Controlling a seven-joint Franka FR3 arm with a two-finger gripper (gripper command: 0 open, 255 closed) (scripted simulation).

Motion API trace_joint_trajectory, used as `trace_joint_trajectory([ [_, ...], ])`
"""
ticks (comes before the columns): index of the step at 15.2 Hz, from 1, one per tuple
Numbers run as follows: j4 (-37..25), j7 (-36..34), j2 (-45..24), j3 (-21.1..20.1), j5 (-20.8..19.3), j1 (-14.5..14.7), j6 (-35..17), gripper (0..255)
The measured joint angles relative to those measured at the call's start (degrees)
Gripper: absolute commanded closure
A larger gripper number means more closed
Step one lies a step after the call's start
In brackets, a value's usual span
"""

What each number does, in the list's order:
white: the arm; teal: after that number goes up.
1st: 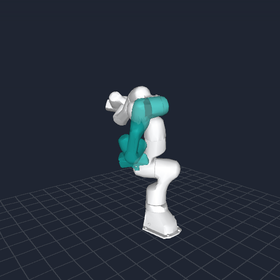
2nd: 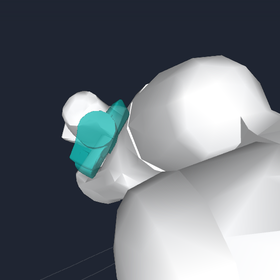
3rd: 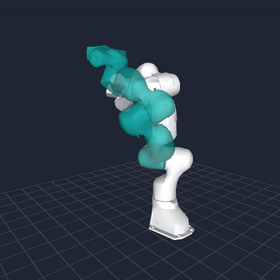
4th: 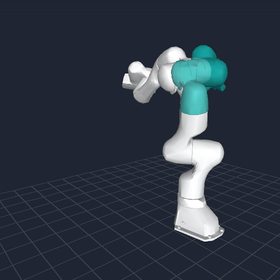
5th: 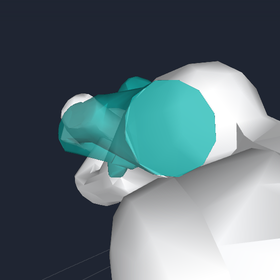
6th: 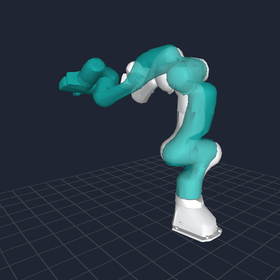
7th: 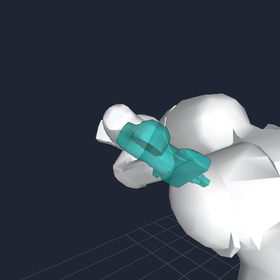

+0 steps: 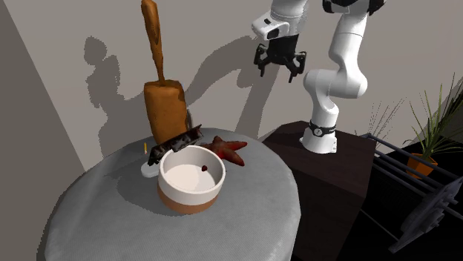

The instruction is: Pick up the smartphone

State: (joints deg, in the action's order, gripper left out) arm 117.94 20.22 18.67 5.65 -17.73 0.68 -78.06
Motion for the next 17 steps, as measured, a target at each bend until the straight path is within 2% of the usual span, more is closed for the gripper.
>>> trace_joint_trajectory([
  [12, -15.5, 21.8, -25.9, 1.7, -21.5, -0.9, -1.4, 0],
  [17, -22.0, 29.5, -36.4, 2.4, -30.5, -1.3, -3.9, 0],
])
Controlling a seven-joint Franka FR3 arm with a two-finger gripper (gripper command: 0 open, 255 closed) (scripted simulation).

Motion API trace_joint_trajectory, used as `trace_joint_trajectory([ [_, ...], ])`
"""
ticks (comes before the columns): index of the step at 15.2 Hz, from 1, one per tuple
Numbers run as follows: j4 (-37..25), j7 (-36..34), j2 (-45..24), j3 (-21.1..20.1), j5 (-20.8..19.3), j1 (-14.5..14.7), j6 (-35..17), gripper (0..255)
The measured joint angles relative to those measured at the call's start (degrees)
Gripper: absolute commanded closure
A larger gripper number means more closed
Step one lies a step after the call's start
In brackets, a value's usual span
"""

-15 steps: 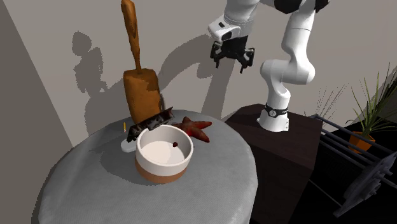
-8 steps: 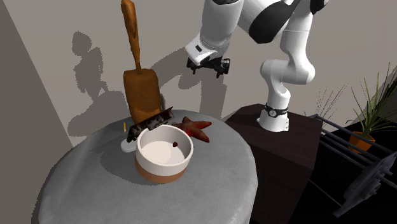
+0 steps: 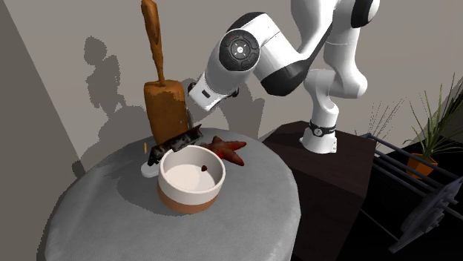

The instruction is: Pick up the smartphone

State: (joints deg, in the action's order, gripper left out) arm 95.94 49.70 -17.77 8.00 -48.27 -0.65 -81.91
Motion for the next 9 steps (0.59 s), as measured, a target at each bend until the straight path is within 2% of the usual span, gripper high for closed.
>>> trace_joint_trajectory([
  [5, -5.7, 6.2, -9.7, 0.8, -8.6, -0.1, -3.1, 0],
  [9, -6.2, 6.2, -12.1, 0.9, -9.9, -0.1, -4.3, 0],
])
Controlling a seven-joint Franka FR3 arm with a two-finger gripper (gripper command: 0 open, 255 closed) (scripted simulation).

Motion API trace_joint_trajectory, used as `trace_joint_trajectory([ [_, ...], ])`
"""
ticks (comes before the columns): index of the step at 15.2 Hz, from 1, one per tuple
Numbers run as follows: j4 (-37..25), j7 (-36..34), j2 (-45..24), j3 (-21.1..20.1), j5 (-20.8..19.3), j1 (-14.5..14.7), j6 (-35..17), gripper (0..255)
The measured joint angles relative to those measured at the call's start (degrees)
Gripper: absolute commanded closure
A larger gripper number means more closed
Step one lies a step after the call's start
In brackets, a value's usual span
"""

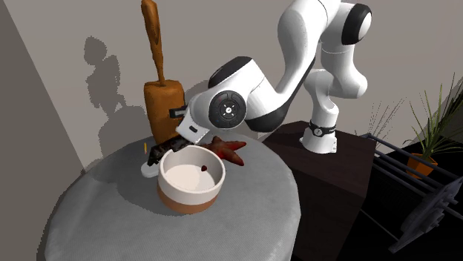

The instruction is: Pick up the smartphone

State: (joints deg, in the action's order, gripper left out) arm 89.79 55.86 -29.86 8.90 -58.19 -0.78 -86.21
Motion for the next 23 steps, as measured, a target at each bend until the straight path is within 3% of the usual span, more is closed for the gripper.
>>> trace_joint_trajectory([
  [4, 0.4, -1.6, -1.0, -0.3, 0.0, 0.0, -1.3, 0],
  [5, 0.6, -1.8, -1.3, -0.3, 0.1, -0.1, -1.4, 255],
  [23, -0.8, 1.2, 0.4, 0.0, -0.2, 0.0, 0.6, 255],
])
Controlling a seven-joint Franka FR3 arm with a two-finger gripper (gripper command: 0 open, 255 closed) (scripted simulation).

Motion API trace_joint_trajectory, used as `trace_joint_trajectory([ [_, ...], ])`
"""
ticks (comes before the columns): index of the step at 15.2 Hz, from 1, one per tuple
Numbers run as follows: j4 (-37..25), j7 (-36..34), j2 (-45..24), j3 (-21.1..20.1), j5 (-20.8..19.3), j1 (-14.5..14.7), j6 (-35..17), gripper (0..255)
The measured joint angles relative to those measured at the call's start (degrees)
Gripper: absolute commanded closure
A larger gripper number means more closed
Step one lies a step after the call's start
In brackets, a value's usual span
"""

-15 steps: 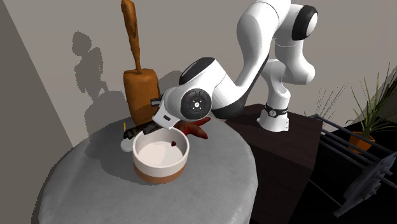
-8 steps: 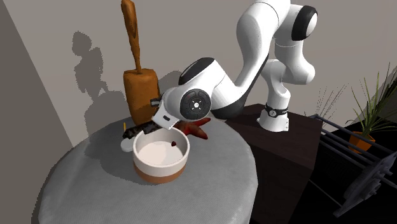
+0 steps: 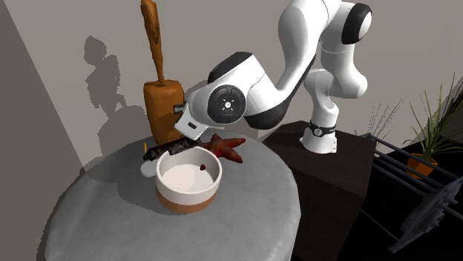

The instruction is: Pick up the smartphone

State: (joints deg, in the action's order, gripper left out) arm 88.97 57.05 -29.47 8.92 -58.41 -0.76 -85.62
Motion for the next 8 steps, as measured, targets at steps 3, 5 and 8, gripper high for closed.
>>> trace_joint_trajectory([
  [3, -0.5, 1.2, 0.9, 0.1, -0.2, 0.2, 0.8, 255],
  [5, -1.2, 2.3, 1.5, 0.2, -0.4, 0.2, 1.4, 255],
  [8, -2.0, 3.5, 2.2, 0.2, -0.5, 0.4, 2.3, 255],
])
